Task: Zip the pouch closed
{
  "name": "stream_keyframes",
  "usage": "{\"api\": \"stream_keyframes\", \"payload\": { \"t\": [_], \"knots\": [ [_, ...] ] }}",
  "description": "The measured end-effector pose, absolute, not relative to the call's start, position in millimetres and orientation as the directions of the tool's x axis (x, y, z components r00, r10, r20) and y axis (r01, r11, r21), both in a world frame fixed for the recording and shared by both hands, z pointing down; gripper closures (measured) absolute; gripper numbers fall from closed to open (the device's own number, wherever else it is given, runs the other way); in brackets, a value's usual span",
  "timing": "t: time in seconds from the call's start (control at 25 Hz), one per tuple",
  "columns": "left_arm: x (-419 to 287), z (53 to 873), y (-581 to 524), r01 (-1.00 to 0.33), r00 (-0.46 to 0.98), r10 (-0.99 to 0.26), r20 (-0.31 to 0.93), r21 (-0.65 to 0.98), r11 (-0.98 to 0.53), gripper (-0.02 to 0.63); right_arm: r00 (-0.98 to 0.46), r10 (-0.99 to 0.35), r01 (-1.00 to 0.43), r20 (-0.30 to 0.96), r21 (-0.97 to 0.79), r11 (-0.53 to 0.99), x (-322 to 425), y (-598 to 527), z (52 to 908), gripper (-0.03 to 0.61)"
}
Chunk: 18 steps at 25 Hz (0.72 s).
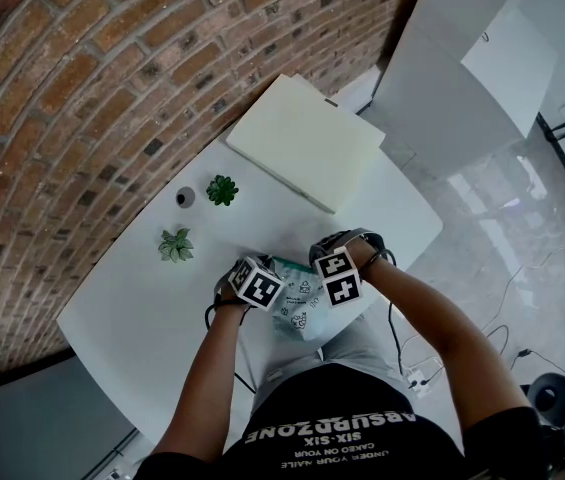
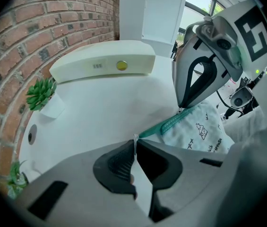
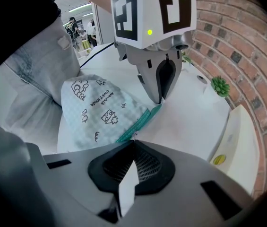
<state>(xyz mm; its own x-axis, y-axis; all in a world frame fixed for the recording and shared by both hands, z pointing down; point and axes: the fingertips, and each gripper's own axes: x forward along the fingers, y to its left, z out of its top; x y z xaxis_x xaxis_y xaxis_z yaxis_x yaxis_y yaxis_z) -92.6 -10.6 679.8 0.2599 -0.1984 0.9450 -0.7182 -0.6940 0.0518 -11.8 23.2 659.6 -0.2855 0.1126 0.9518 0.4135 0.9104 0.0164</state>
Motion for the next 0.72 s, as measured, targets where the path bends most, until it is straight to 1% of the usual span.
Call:
{"api": "stream_keyframes", "payload": {
  "t": [0.72],
  "knots": [
    [-92.9,681.7,-8.7,-0.717,0.252,-0.192,0.949,0.050,-0.695,0.592,-0.298,0.116,0.388,0.947,0.009,0.922,-2.5,28.2,658.5,0.580]
  ]
}}
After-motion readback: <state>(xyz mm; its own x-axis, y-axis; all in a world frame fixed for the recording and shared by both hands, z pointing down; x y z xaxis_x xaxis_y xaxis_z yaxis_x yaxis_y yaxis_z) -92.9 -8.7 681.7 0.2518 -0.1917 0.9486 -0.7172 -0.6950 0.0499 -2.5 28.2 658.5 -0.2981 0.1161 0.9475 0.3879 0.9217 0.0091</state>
